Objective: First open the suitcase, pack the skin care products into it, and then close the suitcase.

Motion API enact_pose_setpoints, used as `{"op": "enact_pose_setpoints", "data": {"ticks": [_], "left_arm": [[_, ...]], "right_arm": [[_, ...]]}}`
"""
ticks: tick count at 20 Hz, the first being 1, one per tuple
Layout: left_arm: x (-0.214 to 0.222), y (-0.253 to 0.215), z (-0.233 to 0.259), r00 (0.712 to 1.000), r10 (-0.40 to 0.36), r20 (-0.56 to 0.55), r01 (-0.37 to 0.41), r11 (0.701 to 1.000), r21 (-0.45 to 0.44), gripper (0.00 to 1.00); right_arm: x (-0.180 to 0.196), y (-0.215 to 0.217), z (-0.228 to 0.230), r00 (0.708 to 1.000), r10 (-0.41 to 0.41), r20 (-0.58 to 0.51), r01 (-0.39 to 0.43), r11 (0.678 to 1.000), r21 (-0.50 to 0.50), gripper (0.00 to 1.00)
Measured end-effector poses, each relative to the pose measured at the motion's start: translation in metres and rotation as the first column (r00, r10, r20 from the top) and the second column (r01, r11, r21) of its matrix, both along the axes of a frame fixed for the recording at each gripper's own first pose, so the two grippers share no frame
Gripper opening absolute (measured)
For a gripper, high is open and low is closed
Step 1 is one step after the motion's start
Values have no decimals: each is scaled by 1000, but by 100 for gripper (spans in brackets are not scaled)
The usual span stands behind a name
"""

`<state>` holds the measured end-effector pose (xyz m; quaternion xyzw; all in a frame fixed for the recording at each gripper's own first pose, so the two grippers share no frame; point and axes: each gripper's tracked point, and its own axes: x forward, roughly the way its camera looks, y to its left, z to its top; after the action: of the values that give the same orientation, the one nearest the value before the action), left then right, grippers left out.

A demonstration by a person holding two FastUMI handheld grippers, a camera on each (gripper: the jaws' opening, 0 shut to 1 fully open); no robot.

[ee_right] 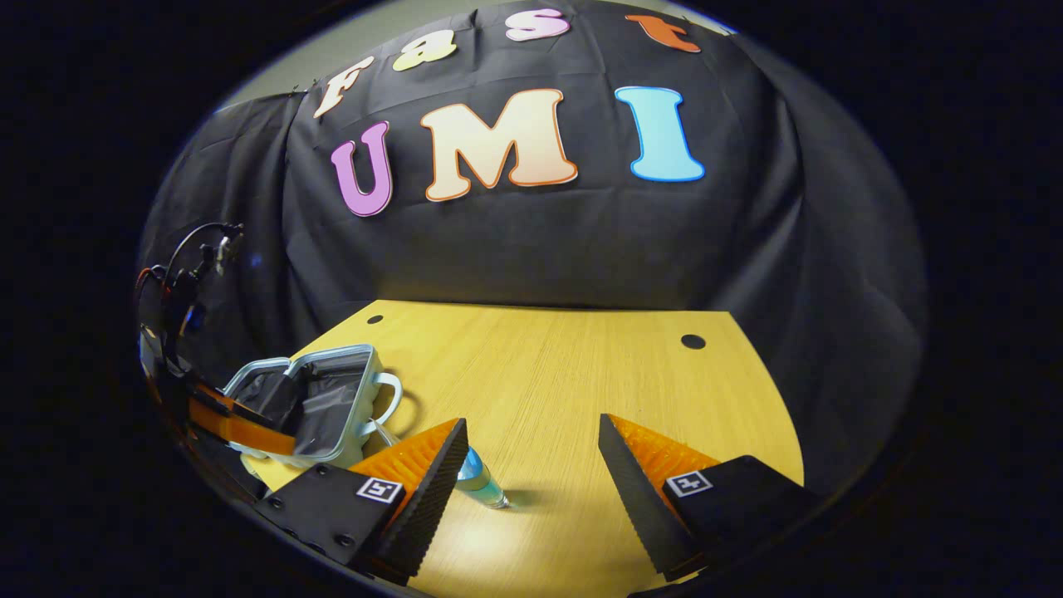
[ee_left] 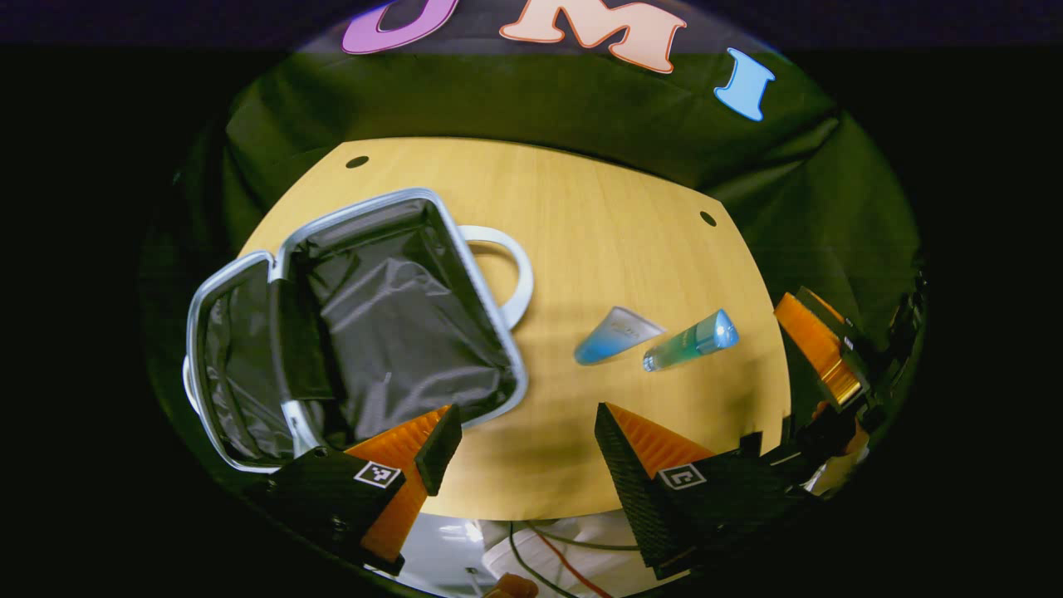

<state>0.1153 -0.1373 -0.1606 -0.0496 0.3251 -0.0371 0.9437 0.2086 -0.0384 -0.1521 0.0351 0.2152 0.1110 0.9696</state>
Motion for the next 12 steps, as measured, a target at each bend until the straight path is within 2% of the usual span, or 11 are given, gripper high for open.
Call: {"op": "enact_pose_setpoints", "data": {"ticks": [1,2,7,11,12], "left_arm": [[9,-14,-2,1000,-8,5,8,1000,-16,96],[15,-25,-5,1000,-24,13,25,999,-22,96],[56,-60,-24,996,-63,55,63,998,9,96],[86,-70,-42,994,-37,103,34,999,28,96],[92,-70,-47,993,-35,113,30,998,47,96]], "right_arm": [[2,-1,-7,1000,12,-21,-12,1000,13,96],[3,-3,-14,999,22,-45,-21,1000,20,99],[5,-15,-34,995,64,-79,-63,998,16,99],[3,-16,-39,993,84,-84,-83,996,20,99],[4,-18,-40,993,84,-82,-83,996,12,95]]}}
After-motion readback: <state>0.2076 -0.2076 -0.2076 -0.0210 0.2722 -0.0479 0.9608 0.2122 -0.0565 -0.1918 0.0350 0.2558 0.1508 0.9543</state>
